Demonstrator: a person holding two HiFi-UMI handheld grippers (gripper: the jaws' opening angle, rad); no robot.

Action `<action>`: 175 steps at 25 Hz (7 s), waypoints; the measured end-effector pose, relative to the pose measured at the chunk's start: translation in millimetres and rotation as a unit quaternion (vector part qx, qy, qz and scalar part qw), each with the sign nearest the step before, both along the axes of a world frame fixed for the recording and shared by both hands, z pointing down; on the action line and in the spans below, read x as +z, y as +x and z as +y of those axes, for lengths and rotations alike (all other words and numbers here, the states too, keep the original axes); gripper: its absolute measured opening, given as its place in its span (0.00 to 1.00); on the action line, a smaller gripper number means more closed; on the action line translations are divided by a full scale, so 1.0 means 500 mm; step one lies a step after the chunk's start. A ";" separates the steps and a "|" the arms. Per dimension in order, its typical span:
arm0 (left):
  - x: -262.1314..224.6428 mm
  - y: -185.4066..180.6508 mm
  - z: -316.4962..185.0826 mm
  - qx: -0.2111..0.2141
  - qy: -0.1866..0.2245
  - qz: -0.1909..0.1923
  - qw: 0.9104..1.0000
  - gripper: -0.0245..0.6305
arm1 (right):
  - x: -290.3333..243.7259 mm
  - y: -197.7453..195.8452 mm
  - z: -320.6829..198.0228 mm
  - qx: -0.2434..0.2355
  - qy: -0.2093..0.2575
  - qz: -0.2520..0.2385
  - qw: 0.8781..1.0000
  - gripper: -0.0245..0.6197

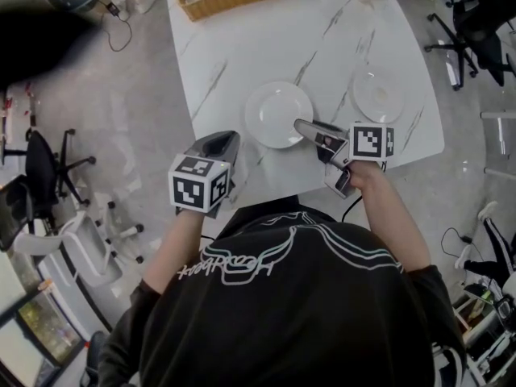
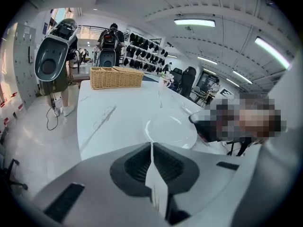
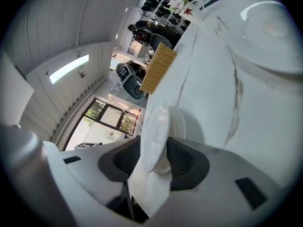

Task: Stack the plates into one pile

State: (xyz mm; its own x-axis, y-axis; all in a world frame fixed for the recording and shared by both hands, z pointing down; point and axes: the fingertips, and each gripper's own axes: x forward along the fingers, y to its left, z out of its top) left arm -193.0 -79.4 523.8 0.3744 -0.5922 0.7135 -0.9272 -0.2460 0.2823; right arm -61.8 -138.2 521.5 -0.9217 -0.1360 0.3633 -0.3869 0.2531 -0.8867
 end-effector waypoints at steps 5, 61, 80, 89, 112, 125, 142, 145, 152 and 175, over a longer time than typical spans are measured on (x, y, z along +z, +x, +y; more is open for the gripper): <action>0.001 0.009 -0.007 0.007 0.001 0.003 1.000 0.09 | -0.005 -0.010 0.031 -0.098 0.085 0.050 0.990 0.46; -0.163 0.512 -0.165 0.320 0.105 -0.022 0.941 0.09 | -0.109 0.497 0.010 0.128 0.237 0.271 0.924 0.51; 0.005 0.577 -0.368 0.363 0.056 -0.123 0.922 0.09 | -0.006 0.525 -0.142 0.135 0.192 0.295 0.926 0.51; 0.042 0.575 -0.393 0.375 0.047 -0.142 0.915 0.09 | 0.024 0.519 -0.159 0.142 0.163 0.294 0.931 0.51; 0.061 0.569 -0.395 0.373 0.045 -0.141 0.916 0.09 | 0.009 0.505 -0.180 0.282 0.039 0.109 0.952 0.16; 0.016 0.526 -0.366 0.346 0.060 -0.146 0.925 0.09 | 0.001 0.508 -0.164 0.359 -0.026 0.002 0.933 0.10; -0.168 0.276 -0.134 0.163 0.101 -0.036 0.981 0.09 | -0.164 0.368 -0.072 0.276 0.016 -0.036 0.960 0.10; -0.190 0.230 -0.104 0.136 0.116 -0.038 0.983 0.09 | -0.182 0.323 -0.053 0.243 0.030 -0.026 0.969 0.10; -0.194 0.114 -0.039 0.064 0.110 -0.042 0.991 0.09 | -0.176 0.192 -0.013 0.163 0.016 -0.041 0.986 0.10; -0.103 -0.015 -0.004 0.077 0.037 -0.018 0.996 0.09 | -0.040 0.029 0.013 0.114 0.009 0.075 0.991 0.10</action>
State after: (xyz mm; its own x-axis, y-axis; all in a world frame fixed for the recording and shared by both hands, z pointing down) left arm -200.6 -81.5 472.4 0.4401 -0.5812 0.6845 -0.8859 -0.4055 0.2252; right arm -47.2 -131.7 501.3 -0.8028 -0.3417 0.4887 -0.5622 0.1605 -0.8113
